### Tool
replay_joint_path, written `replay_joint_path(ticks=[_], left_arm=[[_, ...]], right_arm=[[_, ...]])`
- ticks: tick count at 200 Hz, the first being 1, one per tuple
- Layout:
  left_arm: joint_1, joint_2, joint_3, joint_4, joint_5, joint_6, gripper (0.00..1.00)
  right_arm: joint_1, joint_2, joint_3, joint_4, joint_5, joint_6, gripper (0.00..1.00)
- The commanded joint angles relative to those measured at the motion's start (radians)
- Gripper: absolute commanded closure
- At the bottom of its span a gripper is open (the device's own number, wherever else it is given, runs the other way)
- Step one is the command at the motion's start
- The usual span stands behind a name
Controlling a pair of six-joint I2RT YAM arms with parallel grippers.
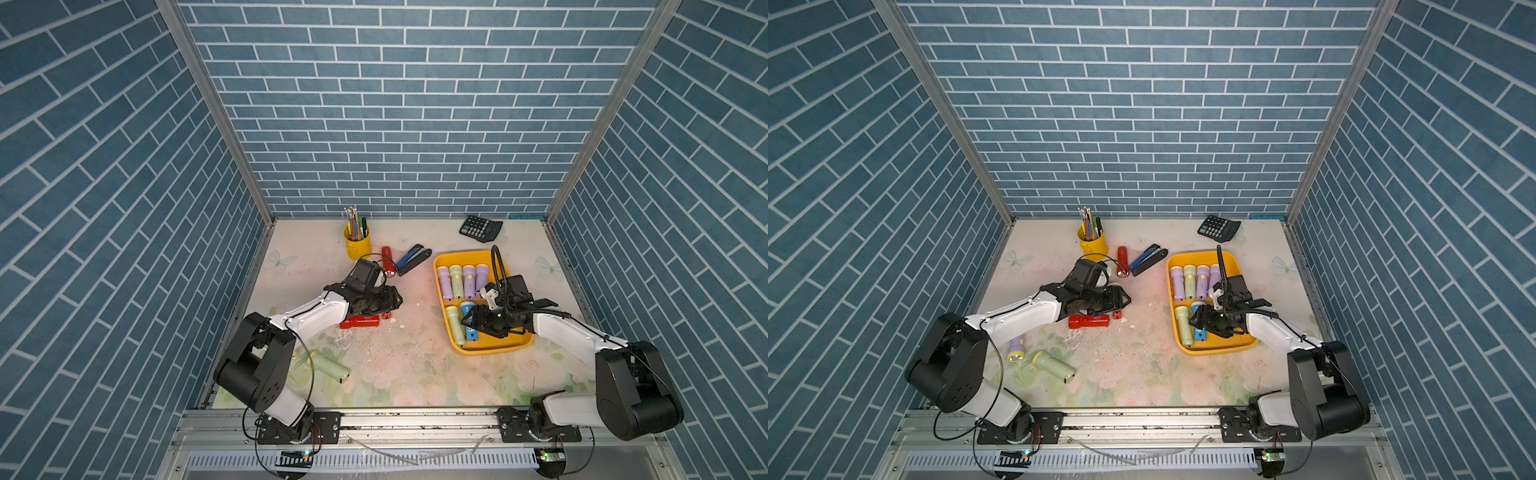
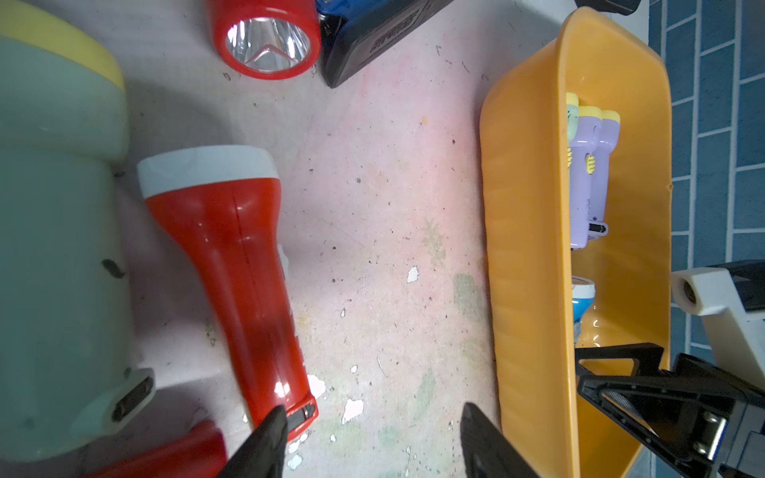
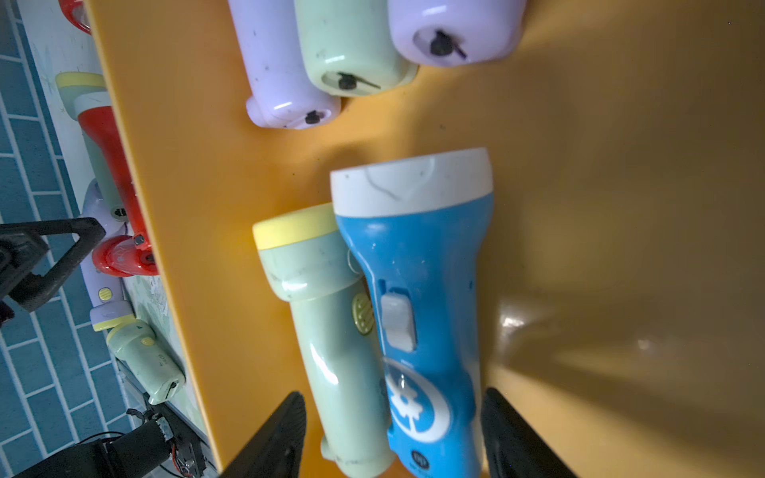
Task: Put the flashlights into the storage boxes
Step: Place the flashlight at the storage box, then pick up the flashlight from the center of the board.
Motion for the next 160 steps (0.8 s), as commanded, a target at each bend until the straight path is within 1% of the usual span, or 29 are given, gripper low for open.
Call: replay_joint_path(ticks=[1,27,50,74,90,104,127,160], left_arm=[[-0.006,-0.035,0.010,-0.035,-0.022,0.019,0.33],[-0.005,-0.064,0.018,-0.075,-0.036,0.044,0.33],[-0.006,-0.113,0.017,-0.112,-0.051,0.060,0.33],[-0.003,-0.176,-0.007,-0.159,-0.073,0.072,0.32],[0.006,-0.215,-0.027,-0.203,-0.091,0.094,0.32],[0.029,-0.241,-0.040,-0.248,-0.101,0.111,0.31],[0.083,-0.285,-0.067,-0.287,-0.084,0.118,0.31],[0.155,-0.356,-0.108,-0.311,-0.059,0.107,0.30]], right_arm=[[0.004,-0.059,0.062,-0.078,0.054,-0.043,0.32],[0.038,-0.104,0.109,-0.130,0.114,-0.070,0.32],[0.096,-0.138,0.134,-0.123,0.169,-0.096,0.33],[0.196,-0.151,0.158,-0.113,0.250,-0.127,0.33],[0.266,-0.150,0.164,-0.071,0.277,-0.142,0.34],[0.326,-0.140,0.163,-0.012,0.287,-0.158,0.35],[0.416,-0.102,0.178,0.072,0.316,-0.198,0.35],[0.552,-0.018,0.189,0.197,0.316,-0.341,0.36]])
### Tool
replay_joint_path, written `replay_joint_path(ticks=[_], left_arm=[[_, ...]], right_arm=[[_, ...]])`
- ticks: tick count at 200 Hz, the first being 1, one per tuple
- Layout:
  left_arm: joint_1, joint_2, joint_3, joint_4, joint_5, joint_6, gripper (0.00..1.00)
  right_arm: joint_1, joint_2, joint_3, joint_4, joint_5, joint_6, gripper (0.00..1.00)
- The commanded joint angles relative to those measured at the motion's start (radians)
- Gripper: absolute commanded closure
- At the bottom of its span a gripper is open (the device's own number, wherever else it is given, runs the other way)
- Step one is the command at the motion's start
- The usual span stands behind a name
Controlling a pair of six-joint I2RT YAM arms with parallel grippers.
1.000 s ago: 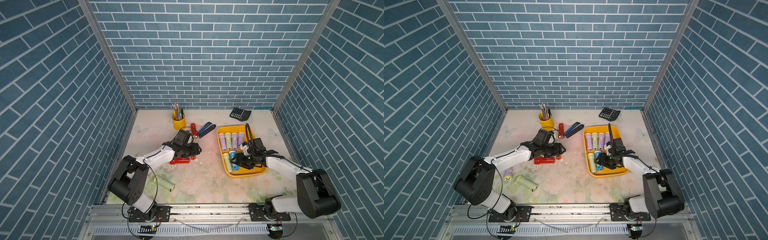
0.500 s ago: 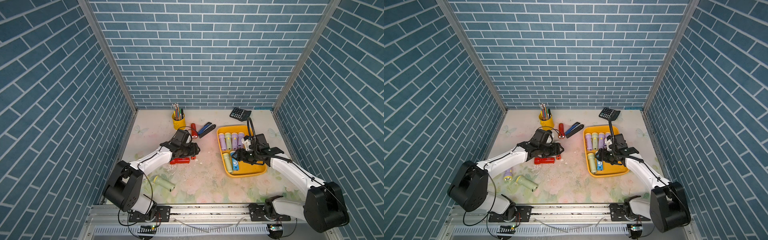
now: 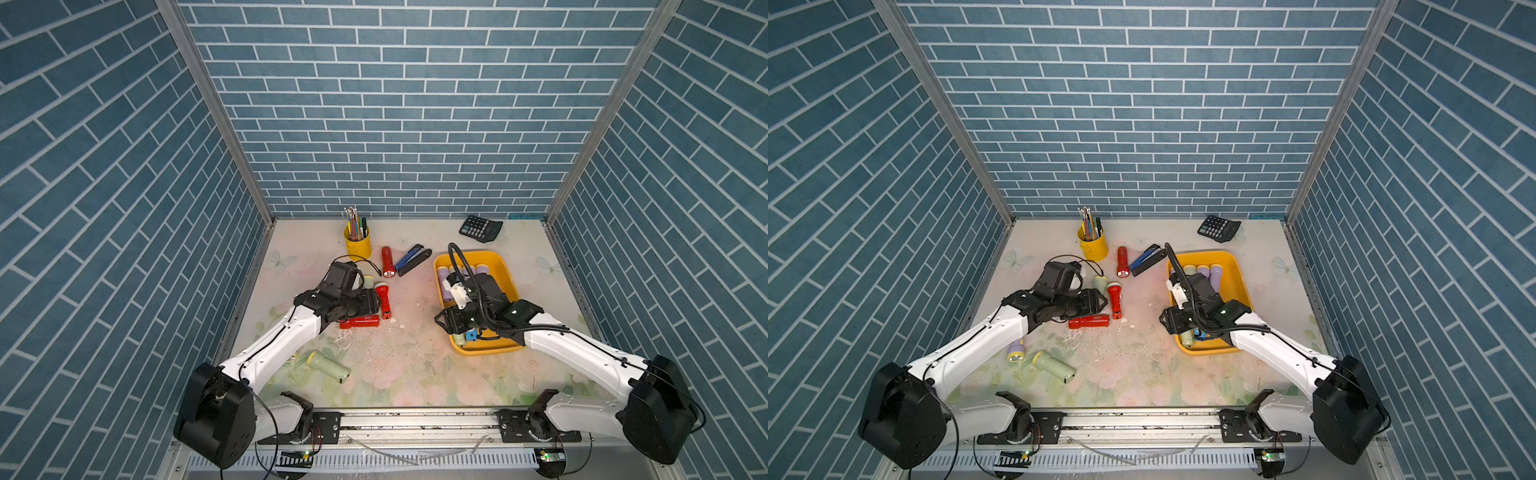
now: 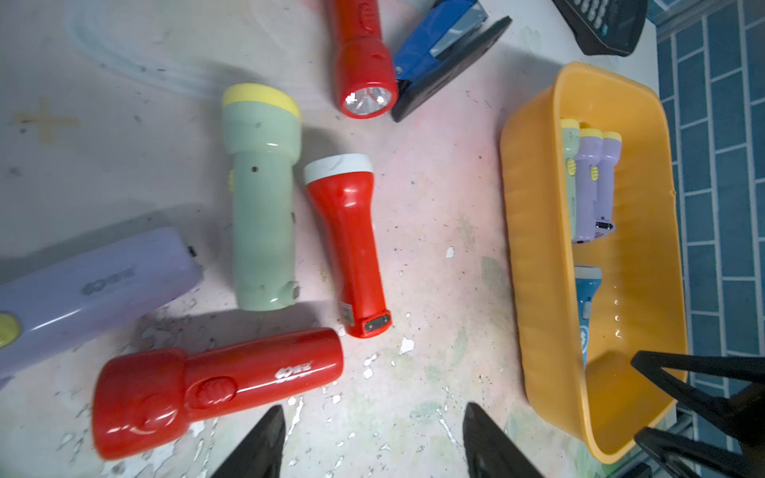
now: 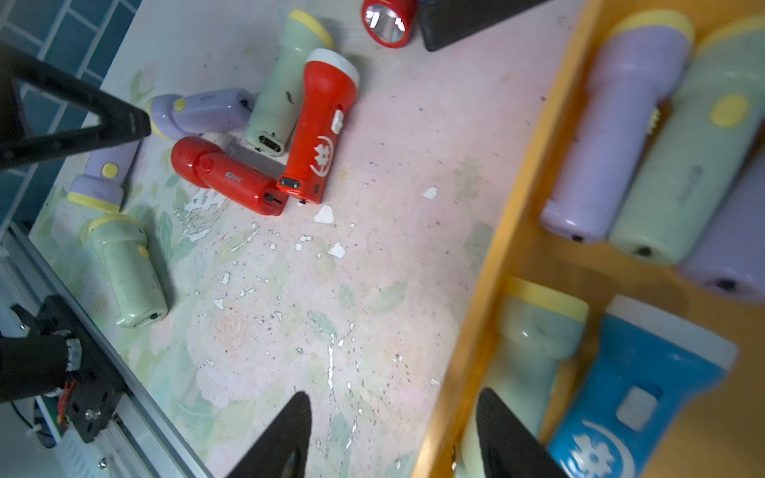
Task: Put the flashlights into the storage boxes
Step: Pick up the flashlight from the center of the board.
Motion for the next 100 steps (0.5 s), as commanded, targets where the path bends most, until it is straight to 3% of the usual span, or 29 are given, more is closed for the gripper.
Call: replay_joint_path(ticks=[1,55,100], left_arm=[[0.047,-0.048,-0.034,-0.064,0.012,0.014,0.30],[0.195,-0.107,-0.102,-0.063,0.105,0.000,0.30],[0.249,-0.112,-0.118,-0.052,0.134,0.002,0.30]], right_arm=[[0.081,0.053,0.045,0.127,0.026,-0.148,0.36],[0.223,0.218,0.076,0.291,-0.103,-0.391,0.36],[0.280,0.343,0.157,0.293,-0.250,-0.604,0.36]])
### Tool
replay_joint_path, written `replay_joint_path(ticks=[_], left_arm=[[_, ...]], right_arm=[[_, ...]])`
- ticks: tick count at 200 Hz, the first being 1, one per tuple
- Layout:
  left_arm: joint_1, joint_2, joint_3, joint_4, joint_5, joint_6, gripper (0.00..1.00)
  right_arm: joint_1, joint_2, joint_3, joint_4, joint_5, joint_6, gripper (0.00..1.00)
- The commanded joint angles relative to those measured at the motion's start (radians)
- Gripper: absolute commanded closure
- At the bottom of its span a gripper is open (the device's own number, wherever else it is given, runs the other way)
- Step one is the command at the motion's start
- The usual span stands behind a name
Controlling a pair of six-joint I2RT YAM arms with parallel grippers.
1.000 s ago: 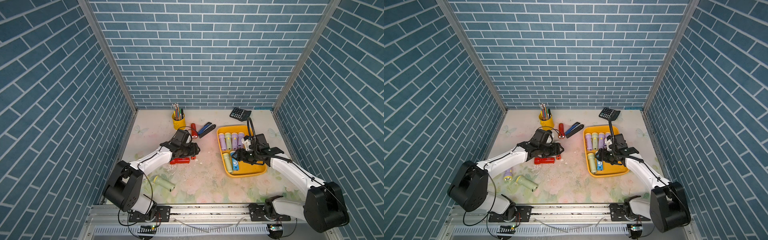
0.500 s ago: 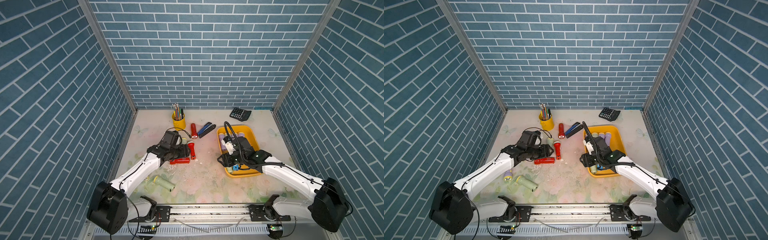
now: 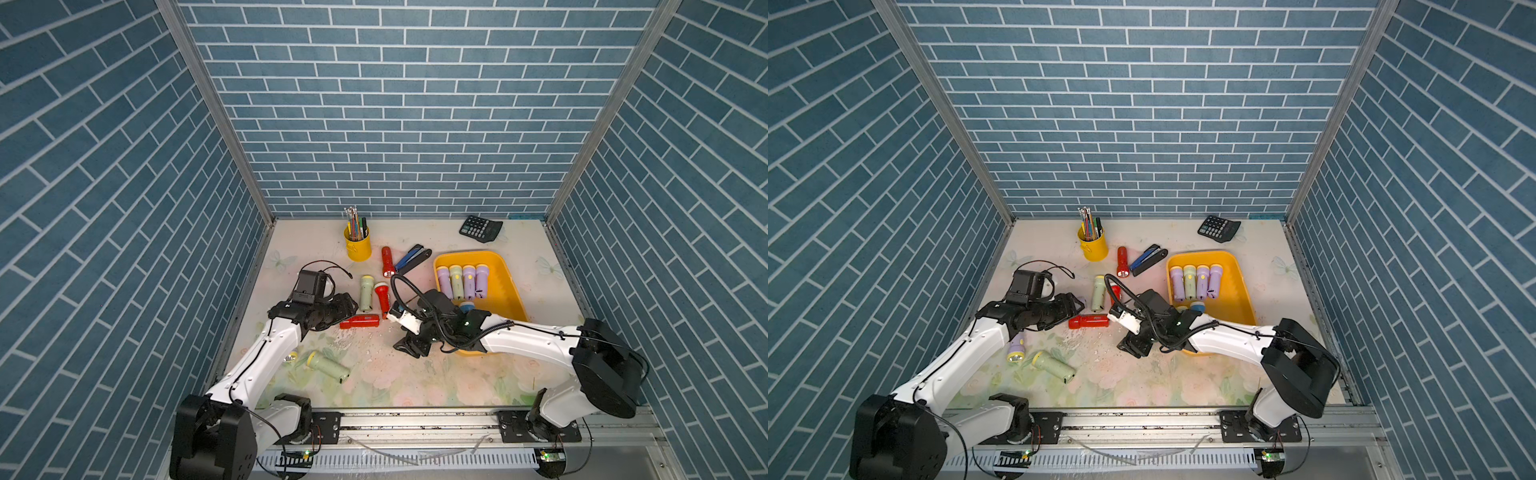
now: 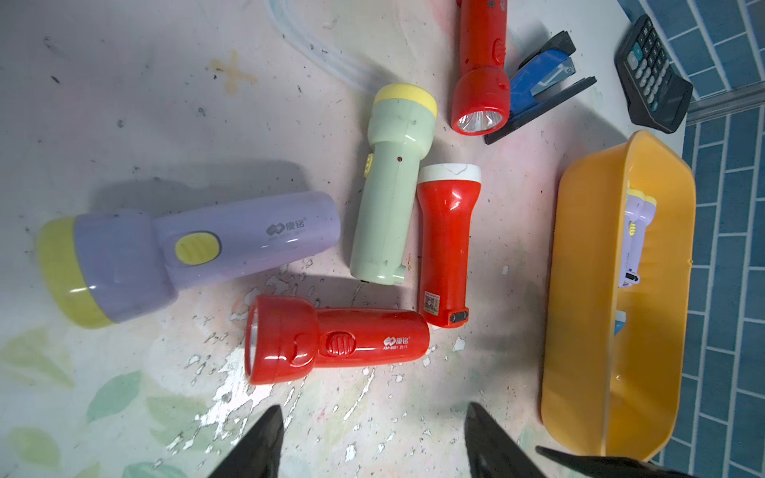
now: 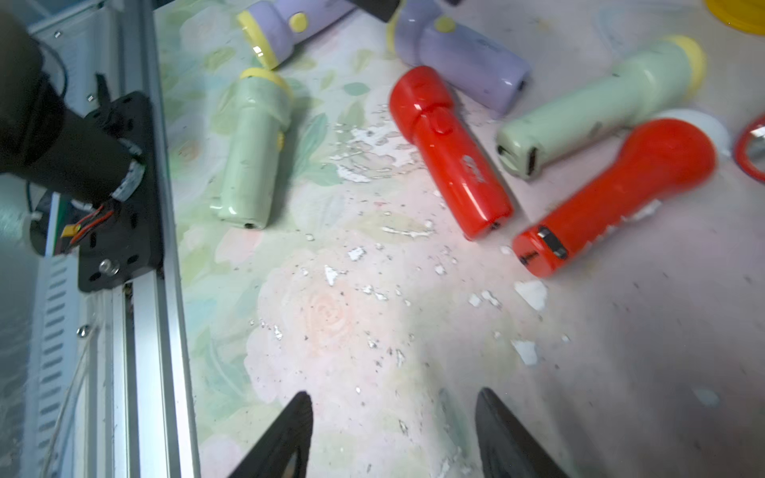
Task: Put the flashlights into the storage boxes
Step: Pick up the flashlight from the center of the board.
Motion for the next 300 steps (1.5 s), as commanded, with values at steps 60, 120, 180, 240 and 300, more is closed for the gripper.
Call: replay_joint_path(ticks=[60,120,180,240,300], left_arm=[[0.041,0.039,-0.024,0.032,0.040,0.002,0.30],[0.134,0.024,-0.015,-0.010,0.075,0.046,0.30],[0.178,0.036,-0.025,-0.002,0.094,0.055,0.30],[0.216,0.031,-0.034,0.002,0.089,0.051,0.29],[0.232,0.021,-0.088,0.085,0.112,-0.004,0.29]], right_arm=[[0.078,0.183,0.180,-0.010,-0.135,-0.374,0.34],[0.102,0.265,0.233,0.026,-0.177,-0.410,0.35],[0.160,0.368,0.329,0.031,-0.179,-0.413,0.33],[0.229,0.399,0.399,0.002,-0.076,-0.249,0.30],[0.297,0.406,0.346,0.102,0.143,-0.166,0.29]])
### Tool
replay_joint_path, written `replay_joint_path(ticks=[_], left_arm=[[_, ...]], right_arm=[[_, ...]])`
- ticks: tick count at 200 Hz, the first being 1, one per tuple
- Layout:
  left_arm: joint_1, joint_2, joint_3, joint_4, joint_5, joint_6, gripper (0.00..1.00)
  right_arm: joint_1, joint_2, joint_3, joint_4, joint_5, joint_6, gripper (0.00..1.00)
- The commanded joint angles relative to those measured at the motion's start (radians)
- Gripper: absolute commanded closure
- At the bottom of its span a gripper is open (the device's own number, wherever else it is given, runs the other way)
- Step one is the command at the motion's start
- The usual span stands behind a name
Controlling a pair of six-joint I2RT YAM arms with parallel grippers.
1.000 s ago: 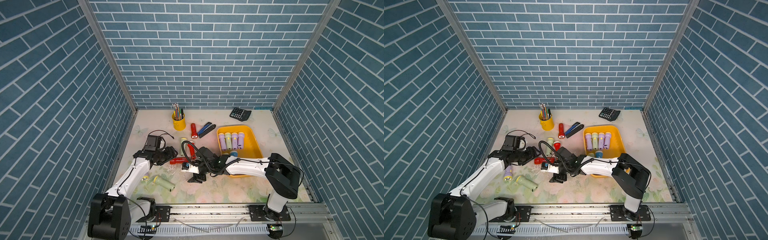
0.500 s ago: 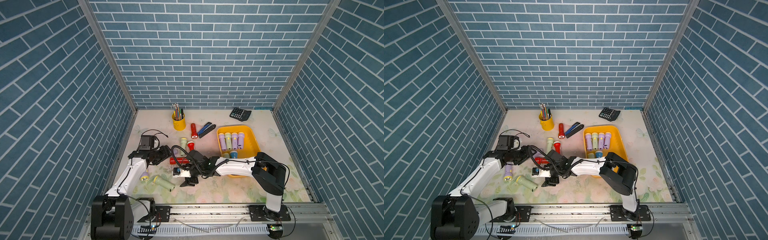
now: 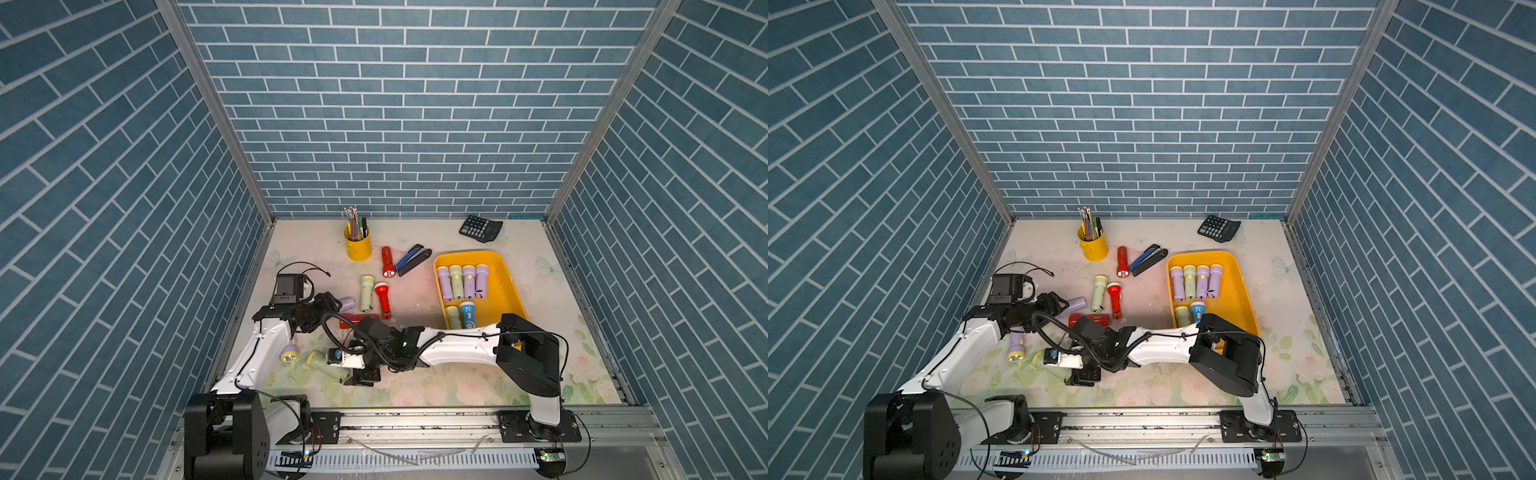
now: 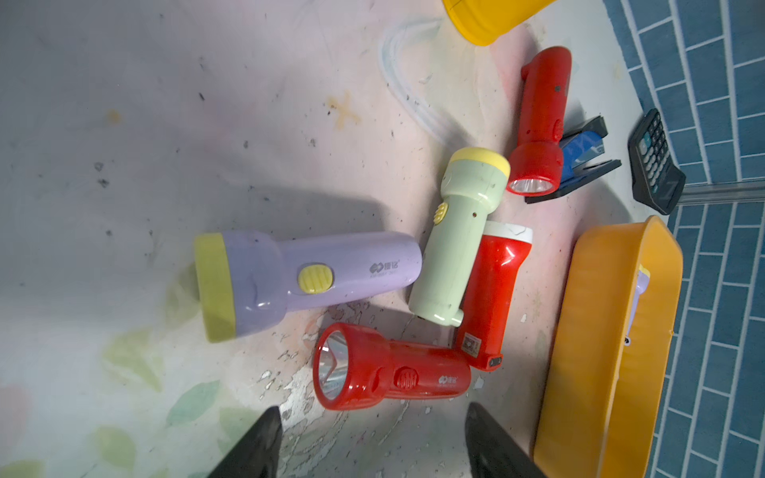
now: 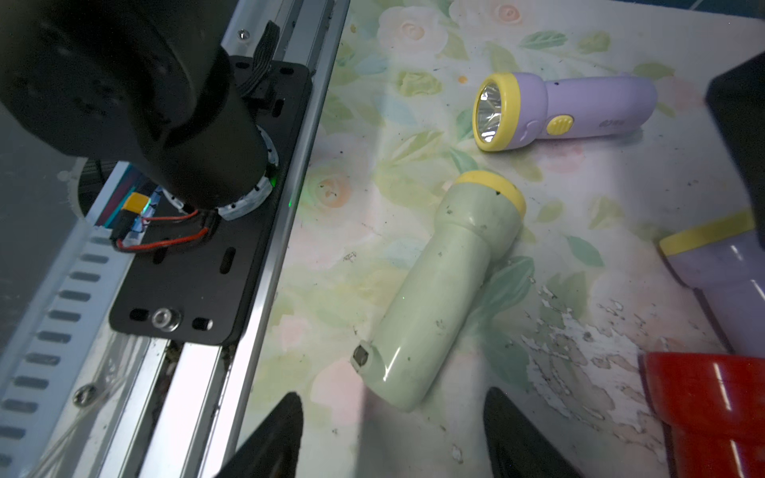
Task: Put the flashlights into the storage boxes
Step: Pick up the flashlight from the center of the board.
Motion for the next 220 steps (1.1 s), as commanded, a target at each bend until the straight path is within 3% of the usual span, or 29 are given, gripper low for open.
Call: replay_joint_path(ticks=[1,45,102,162,220], left_arm=[[0.014,-0.003,-0.019,0.038,0.018,-0.017,0.29],[0.035,0.023,-0.025,0.073,0.059,-0.007,0.29],[0.100,0.063,0.011,0.051,0.123,0.033,0.29],[0.109,0.068,0.011,0.058,0.133,0.038,0.30],[0.141,0.068,0.019,0.070,0.142,0.036,0.30]], right_arm=[[0.009,0.010,-0.016,0.042,0.103,0.044,0.29],[0.045,0.077,0.073,-0.055,0.192,0.010,0.30],[0.071,0.119,0.156,-0.108,0.193,0.009,0.31],[0.106,0.166,0.238,-0.156,0.193,0.032,0.31],[0.108,0.229,0.321,-0.207,0.314,0.061,0.34]])
